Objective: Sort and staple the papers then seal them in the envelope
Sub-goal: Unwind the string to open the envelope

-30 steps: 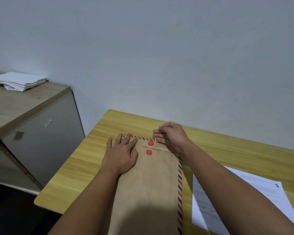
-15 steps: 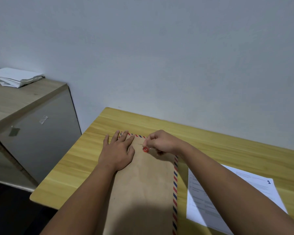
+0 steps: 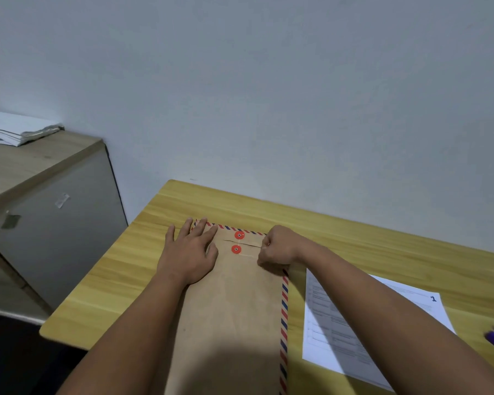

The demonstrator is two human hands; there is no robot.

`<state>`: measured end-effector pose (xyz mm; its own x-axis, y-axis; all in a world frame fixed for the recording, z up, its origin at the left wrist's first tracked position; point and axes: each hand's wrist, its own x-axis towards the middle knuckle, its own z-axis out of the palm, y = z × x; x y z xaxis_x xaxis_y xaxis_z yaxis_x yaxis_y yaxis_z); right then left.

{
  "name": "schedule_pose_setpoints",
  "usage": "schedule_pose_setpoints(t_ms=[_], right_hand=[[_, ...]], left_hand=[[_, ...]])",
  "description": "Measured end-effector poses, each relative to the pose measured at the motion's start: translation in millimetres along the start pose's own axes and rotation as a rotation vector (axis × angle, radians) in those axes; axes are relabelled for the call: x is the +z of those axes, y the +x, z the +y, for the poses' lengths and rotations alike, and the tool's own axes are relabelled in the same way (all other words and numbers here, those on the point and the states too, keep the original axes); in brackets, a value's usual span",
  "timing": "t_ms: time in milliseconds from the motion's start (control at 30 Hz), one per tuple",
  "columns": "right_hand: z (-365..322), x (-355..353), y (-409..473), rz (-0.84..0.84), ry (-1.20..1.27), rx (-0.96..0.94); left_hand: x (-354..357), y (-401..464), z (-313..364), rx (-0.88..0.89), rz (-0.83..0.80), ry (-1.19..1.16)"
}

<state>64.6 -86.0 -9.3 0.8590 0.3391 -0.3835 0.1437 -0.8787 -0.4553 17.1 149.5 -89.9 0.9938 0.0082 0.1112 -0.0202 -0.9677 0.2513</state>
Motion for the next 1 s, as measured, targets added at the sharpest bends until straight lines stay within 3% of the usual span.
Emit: schedule_pose_setpoints(t_ms=[167, 400, 533, 667, 733, 833, 1000], right_hand=[[9, -22, 22, 0.316, -0.165, 0.068], [23, -34, 54, 0.566, -0.112, 0.029], [25, -24, 58, 0.413, -0.134, -0.043], [15, -13, 45, 0.256, -0.096, -0.233], [11, -6, 39, 0.182, -0.190, -0.282], [8, 2, 35, 0.174, -0.352, -0.349], [12, 10, 34, 0.316, -0.454, -0.396]], left_hand=[[0, 0, 0, 0.005, 0.005, -0.003], [0, -3, 0, 0.017, 0.070, -0.087], [-1, -5, -1, 0.081, 0.259, -0.165], [5, -2, -5, 0.085, 0.240, -0.109], [6, -2, -5, 0.084, 0.239, -0.095], [5, -3, -4, 0.100, 0.249, -0.102], [1, -5, -2, 0.104, 0.242, -0.075]])
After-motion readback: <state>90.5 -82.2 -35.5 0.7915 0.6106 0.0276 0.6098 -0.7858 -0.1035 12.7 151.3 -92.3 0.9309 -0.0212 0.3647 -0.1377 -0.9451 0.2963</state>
